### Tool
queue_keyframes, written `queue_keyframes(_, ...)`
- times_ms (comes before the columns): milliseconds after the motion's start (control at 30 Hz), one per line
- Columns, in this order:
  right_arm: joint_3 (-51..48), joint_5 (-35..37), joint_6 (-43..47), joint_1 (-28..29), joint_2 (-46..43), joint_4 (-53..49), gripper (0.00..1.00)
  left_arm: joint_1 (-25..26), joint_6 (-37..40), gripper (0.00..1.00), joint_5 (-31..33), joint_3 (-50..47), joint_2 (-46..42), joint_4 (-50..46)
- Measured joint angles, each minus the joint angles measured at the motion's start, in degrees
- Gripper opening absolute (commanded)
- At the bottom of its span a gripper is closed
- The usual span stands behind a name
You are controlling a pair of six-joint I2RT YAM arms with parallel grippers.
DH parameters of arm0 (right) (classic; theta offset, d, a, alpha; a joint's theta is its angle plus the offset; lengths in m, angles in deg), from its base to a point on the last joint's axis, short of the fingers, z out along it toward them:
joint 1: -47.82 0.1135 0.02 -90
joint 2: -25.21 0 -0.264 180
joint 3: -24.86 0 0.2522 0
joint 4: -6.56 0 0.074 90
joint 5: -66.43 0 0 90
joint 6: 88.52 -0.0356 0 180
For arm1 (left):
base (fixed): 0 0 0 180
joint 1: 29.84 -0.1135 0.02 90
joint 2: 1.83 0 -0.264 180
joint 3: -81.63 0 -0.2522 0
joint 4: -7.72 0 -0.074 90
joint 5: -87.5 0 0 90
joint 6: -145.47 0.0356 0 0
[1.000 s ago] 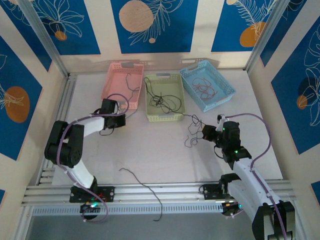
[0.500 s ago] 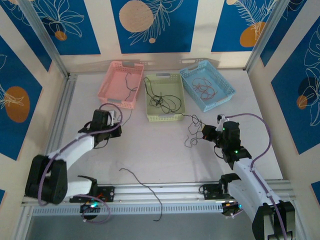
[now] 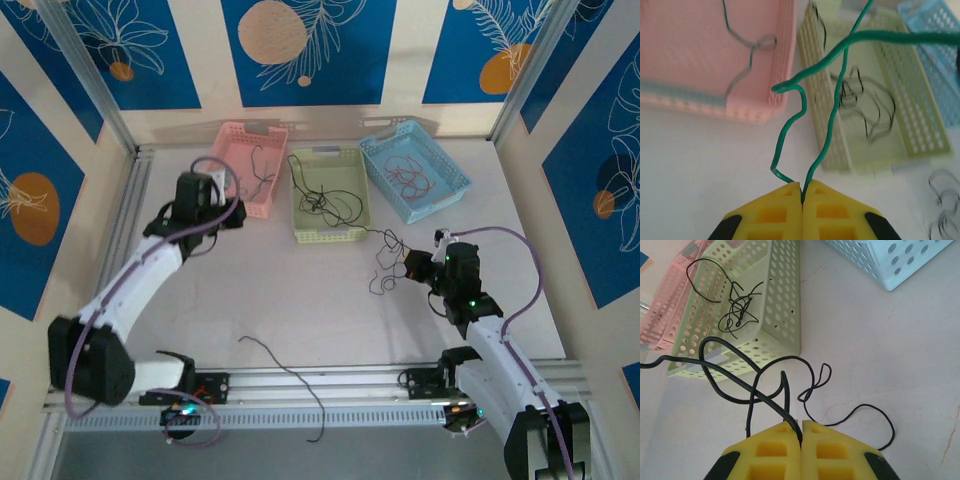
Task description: Untangle the cables
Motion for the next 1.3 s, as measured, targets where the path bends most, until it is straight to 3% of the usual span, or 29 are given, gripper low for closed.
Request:
queue_keyframes(200, 0.0, 0.0, 0.0, 0.0, 0.0, 0.0, 0.00, -4.3, 1.0, 0.00, 0.6, 18.3, 18.5, -1.3)
queue_keyframes(400, 0.0, 0.0, -0.2, -0.3, 0.0, 0.0, 0.00, -7.3, 2.4, 0.37, 0.9, 32.5, 34.6, -5.0)
queue_keyframes(567, 0.0, 0.0, -0.2, -0.3, 0.0, 0.0, 0.00, -7.3, 4.1, 0.61, 0.8, 33.3, 37.9, -8.0)
queue_keyframes(700, 0.0, 0.0, -0.2, -0.3, 0.0, 0.0, 0.00, -7.0, 4.0, 0.63, 0.9, 26.7, 31.6, -7.0)
queue_keyframes(867, 0.0, 0.0, -0.2, -0.3, 0.0, 0.0, 0.00, -4.9, 3.8, 0.63, 2.1, 13.3, 13.6, -5.3)
queue_keyframes(1100, 0.0, 0.0, -0.2, -0.3, -0.1, 0.0, 0.00, 5.1, 2.1, 0.62, 3.5, -6.9, -12.7, -3.5)
queue_keyframes(1300, 0.0, 0.0, -0.2, -0.3, -0.1, 0.0, 0.00, 13.0, -1.6, 0.62, 5.3, -18.3, -23.5, -10.7)
